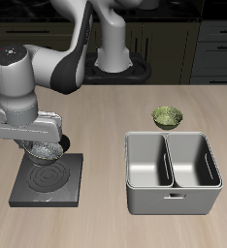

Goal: Place the black bowl on the flat stove and turn on the flat stove

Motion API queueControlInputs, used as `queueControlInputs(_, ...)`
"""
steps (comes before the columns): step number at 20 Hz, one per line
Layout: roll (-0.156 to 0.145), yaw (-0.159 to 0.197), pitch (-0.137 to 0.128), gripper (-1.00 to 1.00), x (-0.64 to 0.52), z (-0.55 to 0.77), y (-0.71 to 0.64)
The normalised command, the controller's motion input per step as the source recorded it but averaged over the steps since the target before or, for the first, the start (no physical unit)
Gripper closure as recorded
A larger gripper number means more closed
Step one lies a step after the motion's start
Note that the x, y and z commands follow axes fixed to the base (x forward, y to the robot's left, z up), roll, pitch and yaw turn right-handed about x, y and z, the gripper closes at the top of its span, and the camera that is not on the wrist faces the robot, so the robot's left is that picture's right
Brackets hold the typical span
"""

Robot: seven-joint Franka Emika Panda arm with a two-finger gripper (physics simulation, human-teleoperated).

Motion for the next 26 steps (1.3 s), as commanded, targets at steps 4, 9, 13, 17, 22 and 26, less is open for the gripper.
queueControlInputs(4, 0.022, 0.026, 0.032, 1.00, 0.02, -0.27, 0.19)
queueControlInputs(9, 0.009, 0.009, 0.021, 1.00, 0.06, -0.16, 0.08)
queueControlInputs(13, -0.010, 0.011, 0.007, 1.00, 0.06, -0.11, -0.02)
queueControlInputs(17, -0.052, 0.029, 0.016, 1.00, 0.04, -0.14, -0.02)
queueControlInputs(22, -0.035, 0.002, 0.029, -1.00, -0.01, -0.14, 0.01)
queueControlInputs(26, 0.010, -0.008, 0.005, -1.00, -0.09, -0.07, 0.05)
